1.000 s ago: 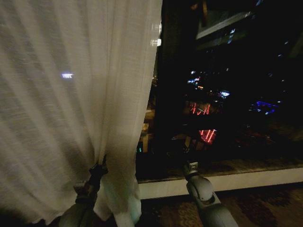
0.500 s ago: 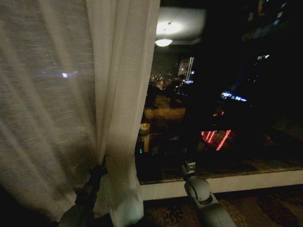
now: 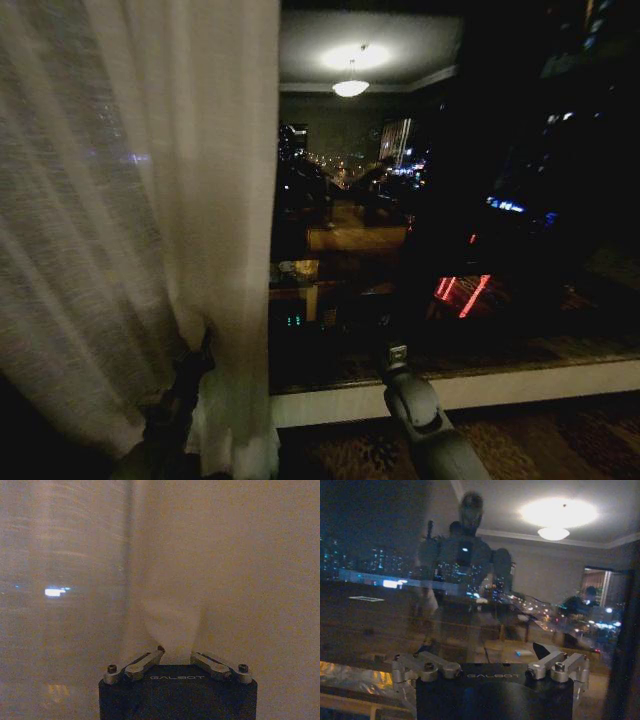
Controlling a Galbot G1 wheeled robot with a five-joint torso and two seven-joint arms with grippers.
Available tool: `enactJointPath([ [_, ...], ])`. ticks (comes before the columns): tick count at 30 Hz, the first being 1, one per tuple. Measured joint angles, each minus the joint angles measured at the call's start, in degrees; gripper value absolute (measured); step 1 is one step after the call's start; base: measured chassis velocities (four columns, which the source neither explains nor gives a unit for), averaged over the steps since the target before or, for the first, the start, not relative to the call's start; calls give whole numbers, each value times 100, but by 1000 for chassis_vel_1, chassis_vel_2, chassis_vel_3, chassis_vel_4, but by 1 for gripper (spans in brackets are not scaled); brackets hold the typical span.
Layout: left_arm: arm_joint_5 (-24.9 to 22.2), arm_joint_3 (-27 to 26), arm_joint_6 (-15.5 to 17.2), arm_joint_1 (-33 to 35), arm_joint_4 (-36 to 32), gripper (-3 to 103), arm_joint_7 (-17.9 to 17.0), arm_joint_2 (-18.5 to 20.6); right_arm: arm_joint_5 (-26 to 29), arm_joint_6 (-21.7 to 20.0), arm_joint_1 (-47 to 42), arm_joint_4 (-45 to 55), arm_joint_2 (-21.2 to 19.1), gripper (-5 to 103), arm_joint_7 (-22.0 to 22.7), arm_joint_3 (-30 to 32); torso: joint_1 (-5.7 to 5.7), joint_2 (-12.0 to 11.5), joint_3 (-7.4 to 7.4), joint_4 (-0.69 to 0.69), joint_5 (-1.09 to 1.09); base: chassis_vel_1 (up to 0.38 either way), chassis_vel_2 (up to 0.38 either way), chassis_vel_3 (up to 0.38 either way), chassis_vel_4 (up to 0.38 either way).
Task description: Open the curtains by pulling them apart, changing their state from closed to fully open.
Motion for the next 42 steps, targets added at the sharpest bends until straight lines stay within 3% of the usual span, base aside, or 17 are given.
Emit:
enactJointPath([
  [12,-392,-1103,118,-115,127,0,-496,348,-104,11,74,-43,62,100,-1,-193,0,0,0,0,-2,0,0,0,0],
  [15,-587,-1555,334,-187,263,0,-1076,478,-108,13,126,-81,62,100,-1,-211,0,0,0,0,-2,0,0,0,0],
  [16,-587,-1555,334,-187,263,0,-1076,478,-108,13,126,-81,62,100,-1,-211,0,0,0,0,-2,0,0,0,0],
  [20,-626,-1985,538,-219,488,0,-1646,548,-107,15,210,-137,65,100,-4,-258,0,0,0,2,-4,0,0,0,0],
  [23,-638,-2069,584,-179,512,0,-1647,555,-106,18,245,-179,68,100,-4,-271,0,0,0,2,-4,0,0,0,0],
  [26,-645,-2066,590,-84,455,0,-1469,522,-104,23,288,-255,90,100,-4,-281,0,0,0,2,-3,0,0,0,0],
  [29,-644,-1983,581,99,176,-1,-756,343,-91,26,344,-331,84,100,-5,-292,0,0,0,2,-2,0,0,0,0],
  [30,-644,-1983,581,99,176,-1,-756,343,-91,26,344,-331,84,100,-5,-292,0,0,0,2,-2,0,0,0,0],
  [34,-635,-1718,656,295,-176,21,138,54,-64,28,383,-426,33,100,-5,-271,0,1,0,-1,-2,0,0,0,0],
  [36,-635,-1697,672,319,-202,21,199,21,-60,28,392,-443,26,100,-5,-274,0,0,0,-1,-2,0,0,0,0],
  [39,-634,-1677,791,516,-332,36,655,-124,107,-9,448,-492,-105,100,80,-398,0,0,0,1,-1,0,0,0,0],
  [41,-634,-1694,801,551,-347,36,747,-129,177,-40,466,-492,-152,100,131,-448,0,0,0,1,-1,0,0,0,0],
  [42,-646,-1744,792,662,-364,48,1086,-130,414,-168,514,-496,-299,100,314,-600,0,1,0,2,-1,0,0,0,0],
])
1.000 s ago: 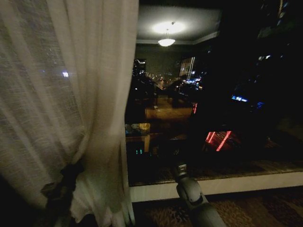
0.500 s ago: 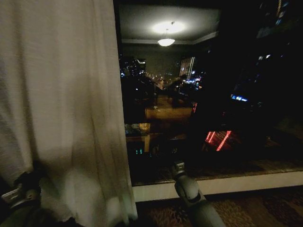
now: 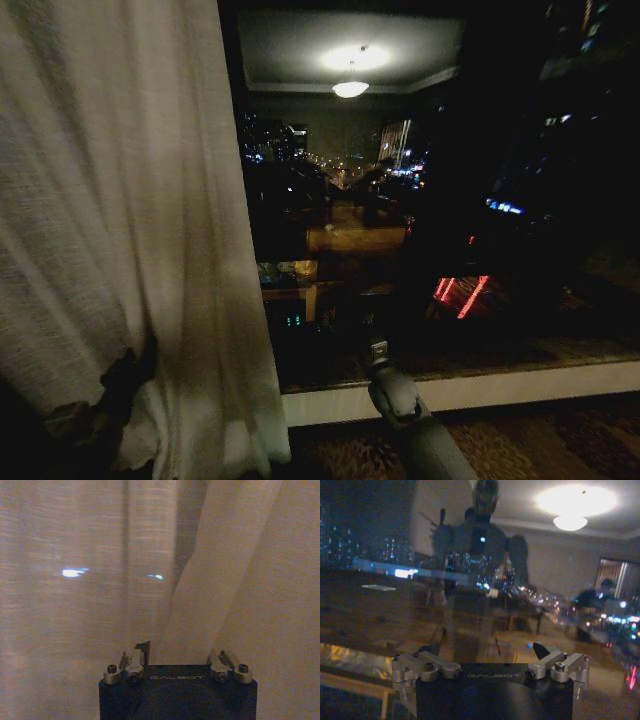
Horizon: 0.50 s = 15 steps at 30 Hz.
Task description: Open the curtains by pulling them apart, changing their state from closed to fully open.
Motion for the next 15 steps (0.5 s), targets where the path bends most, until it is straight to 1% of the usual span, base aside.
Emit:
enactJointPath([
  [1,-14,-1,-17,27,0,48,88,2,56,-26,8,-9,-34,100,55,-29,0,0,0,1,-1,0,0,0,0],
  [2,-14,-1,-17,27,0,48,88,2,56,-26,8,-9,-34,100,55,-29,0,0,0,1,-1,0,0,0,0],
  [3,-39,18,-71,47,17,53,219,14,138,-54,16,-31,-76,100,146,-63,0,0,0,1,0,0,0,0,0],
  [5,-54,175,-283,8,121,64,565,47,301,-89,16,-68,-160,100,312,-68,0,0,0,-1,-1,0,0,0,0],
  [6,-54,175,-283,8,121,64,565,47,301,-89,16,-68,-160,100,312,-68,0,0,0,-1,-1,0,0,0,0],
  [9,-50,478,-234,-81,110,80,646,107,357,-118,12,-90,-164,100,382,76,0,0,0,-1,0,0,0,0,0],
  [10,-50,478,-234,-81,110,80,646,107,357,-118,12,-90,-164,100,382,76,0,0,0,-1,0,0,0,0,0],
  [11,-34,589,-218,-131,122,85,646,134,357,-120,-5,-89,-138,100,396,134,0,0,0,0,0,0,0,0,0],
  [13,98,928,-214,-338,280,96,541,219,353,-121,-79,-80,-65,100,414,258,-1,0,0,-1,0,0,0,0,0],
  [14,98,928,-214,-338,280,96,541,219,353,-121,-79,-80,-65,100,414,258,-1,0,0,-1,0,0,0,0,0],
  [15,144,1111,-214,-444,351,98,452,268,336,-118,-99,-80,-45,100,415,291,0,0,0,-2,0,0,0,0,0],
])
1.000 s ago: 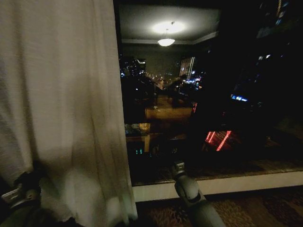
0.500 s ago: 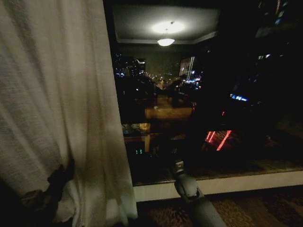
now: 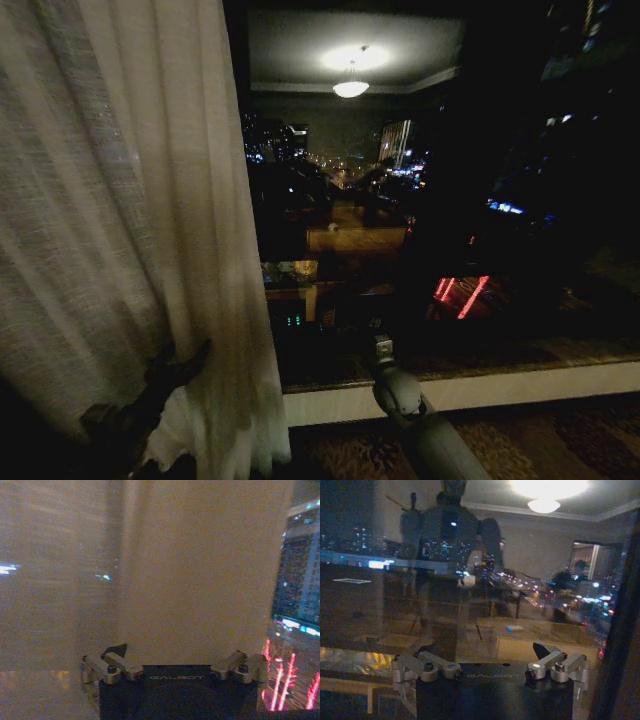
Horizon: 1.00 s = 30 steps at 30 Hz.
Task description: Open the curtains by pulling them apart, changing their state from closed to fully open.
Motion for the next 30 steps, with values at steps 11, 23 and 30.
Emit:
enactJointPath([
  [11,420,1362,115,-892,599,103,-1732,222,-392,58,-138,98,301,100,40,72,0,0,1,1,0,0,0,0,0],
  [23,538,1510,66,-1388,942,57,-1812,237,-486,57,-219,297,312,100,84,10,1,-1,0,1,0,0,0,0,0],
  [30,529,1423,18,-1430,981,36,-1793,236,-529,59,-254,316,324,100,83,-12,1,-1,0,1,-1,0,0,0,0],
])
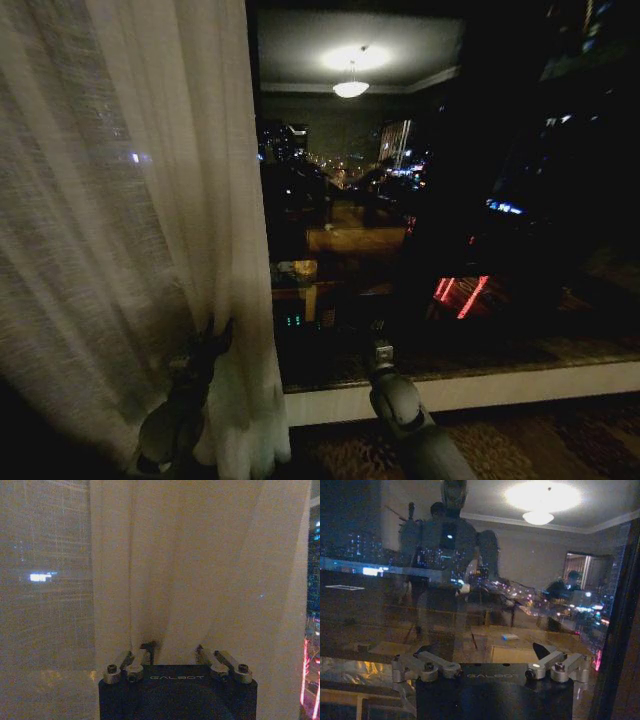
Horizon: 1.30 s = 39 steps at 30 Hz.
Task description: Open the curtains by pulling them apart, changing their state from closed to fully open.
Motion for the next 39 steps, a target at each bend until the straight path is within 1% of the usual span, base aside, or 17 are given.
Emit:
enactJointPath([
  [3,-12,-18,-1,-8,-18,20,-35,5,11,-2,41,3,-44,100,0,-10,0,0,0,0,0,0,0,0,0],
  [4,-12,-18,-1,-8,-18,20,-35,5,11,-2,41,3,-44,100,0,-10,0,0,0,0,0,0,0,0,0],
  [6,-18,-27,-1,-5,-32,9,-165,-2,16,-2,50,4,-57,100,0,-10,0,0,0,0,0,0,0,0,0],
  [7,-18,-37,-1,-5,-34,9,-218,-11,22,-3,55,4,-70,100,0,-5,0,0,0,0,0,0,0,0,0],
  [8,-8,-66,0,-7,-34,2,-360,-34,24,-3,50,6,-78,100,0,0,0,0,0,0,0,0,0,0,0],
  [9,-8,-66,0,-7,-34,2,-360,-34,24,-3,50,6,-78,100,0,0,0,0,0,0,0,0,0,0,0],
  [13,7,-315,67,-53,-34,0,-846,-83,33,-3,29,44,-111,100,-9,5,0,0,0,0,0,0,0,0,0],
  [16,4,-488,95,-74,-23,0,-1038,-69,38,-2,42,44,-118,100,-14,5,0,0,0,-1,0,0,0,0,0],
  [18,-64,-844,112,-96,50,0,-1354,39,42,0,84,41,-119,100,-27,0,0,0,0,0,-1,0,0,0,0],
  [19,-64,-844,112,-96,50,0,-1354,39,42,0,84,41,-119,100,-27,0,0,0,0,0,-1,0,0,0,0],
  [24,-285,-1566,122,-62,197,0,-1878,251,41,25,144,-22,-61,100,-53,-41,0,0,0,0,-1,0,0,0,0],
  [25,-285,-1566,122,-62,197,0,-1878,251,41,25,144,-22,-61,100,-53,-41,0,0,0,0,-1,0,0,0,0],
  [29,-489,-2152,142,2,285,0,-2397,371,39,59,190,-87,-35,100,-133,-76,0,0,0,0,-1,0,0,0,0],
  [30,-567,-2288,165,9,331,0,-2609,409,38,71,204,-101,-34,100,-154,-78,0,1,0,0,-1,0,0,0,0],
  [31,-567,-2288,165,9,331,0,-2609,409,38,71,204,-101,-34,100,-154,-78,0,1,0,0,-1,0,0,0,0],
  [35,-722,-2740,219,-139,745,0,-3283,596,38,109,221,-129,-37,100,-183,-79,0,1,0,0,-1,0,0,0,0],
  [39,-743,-2960,224,-359,1110,0,-3533,761,37,118,208,-129,-41,100,-191,-65,0,1,0,1,-2,0,0,0,0],
])
